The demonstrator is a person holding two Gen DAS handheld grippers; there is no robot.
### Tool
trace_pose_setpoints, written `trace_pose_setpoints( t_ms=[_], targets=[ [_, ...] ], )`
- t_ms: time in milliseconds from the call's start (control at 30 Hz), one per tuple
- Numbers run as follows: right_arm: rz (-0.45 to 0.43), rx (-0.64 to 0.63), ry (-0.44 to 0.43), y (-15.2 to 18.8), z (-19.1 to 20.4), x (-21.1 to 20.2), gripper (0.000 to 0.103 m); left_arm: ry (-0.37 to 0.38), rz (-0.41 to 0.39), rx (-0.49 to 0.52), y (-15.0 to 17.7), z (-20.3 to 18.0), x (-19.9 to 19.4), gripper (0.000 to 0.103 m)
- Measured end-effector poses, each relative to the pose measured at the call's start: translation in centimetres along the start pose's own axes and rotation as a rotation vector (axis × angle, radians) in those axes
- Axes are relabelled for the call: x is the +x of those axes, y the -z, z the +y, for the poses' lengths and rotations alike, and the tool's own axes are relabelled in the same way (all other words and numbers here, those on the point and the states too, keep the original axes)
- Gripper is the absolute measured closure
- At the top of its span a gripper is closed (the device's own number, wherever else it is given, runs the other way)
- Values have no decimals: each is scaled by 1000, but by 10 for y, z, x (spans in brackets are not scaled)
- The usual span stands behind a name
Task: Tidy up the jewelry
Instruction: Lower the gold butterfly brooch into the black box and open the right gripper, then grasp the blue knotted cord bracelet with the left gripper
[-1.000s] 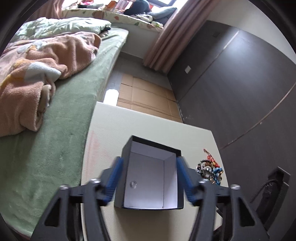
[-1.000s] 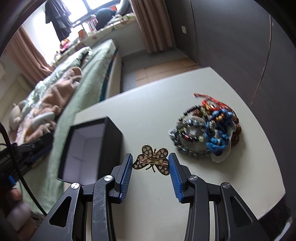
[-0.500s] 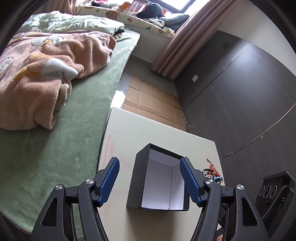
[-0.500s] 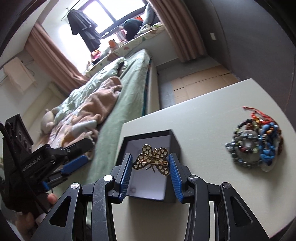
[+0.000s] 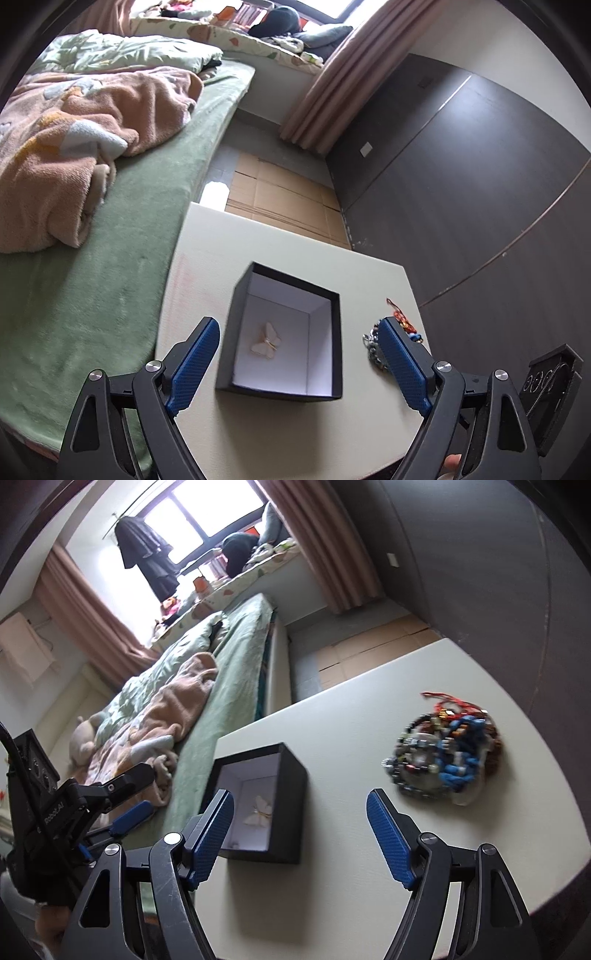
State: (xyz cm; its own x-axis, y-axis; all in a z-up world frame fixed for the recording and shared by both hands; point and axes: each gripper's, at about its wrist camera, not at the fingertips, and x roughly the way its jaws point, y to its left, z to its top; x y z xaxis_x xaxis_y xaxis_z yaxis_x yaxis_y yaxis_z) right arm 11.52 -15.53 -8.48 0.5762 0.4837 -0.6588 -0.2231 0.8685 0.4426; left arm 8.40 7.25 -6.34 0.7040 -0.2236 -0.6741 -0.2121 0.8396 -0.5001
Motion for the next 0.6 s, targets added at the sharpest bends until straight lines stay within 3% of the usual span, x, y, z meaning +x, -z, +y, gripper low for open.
trace_pose_setpoints(
  t_ms=[100, 300, 600],
  targets=[
    [-37, 28, 76, 2, -20, -18, 25, 9, 17, 26, 5, -12, 5, 15],
    [-101, 110, 90, -5, -57, -51, 9, -2, 2, 145, 17, -42, 7, 15],
    [-12, 191, 117, -6, -109, -45, 0, 10, 102, 230, 29, -79, 41, 15]
  ],
)
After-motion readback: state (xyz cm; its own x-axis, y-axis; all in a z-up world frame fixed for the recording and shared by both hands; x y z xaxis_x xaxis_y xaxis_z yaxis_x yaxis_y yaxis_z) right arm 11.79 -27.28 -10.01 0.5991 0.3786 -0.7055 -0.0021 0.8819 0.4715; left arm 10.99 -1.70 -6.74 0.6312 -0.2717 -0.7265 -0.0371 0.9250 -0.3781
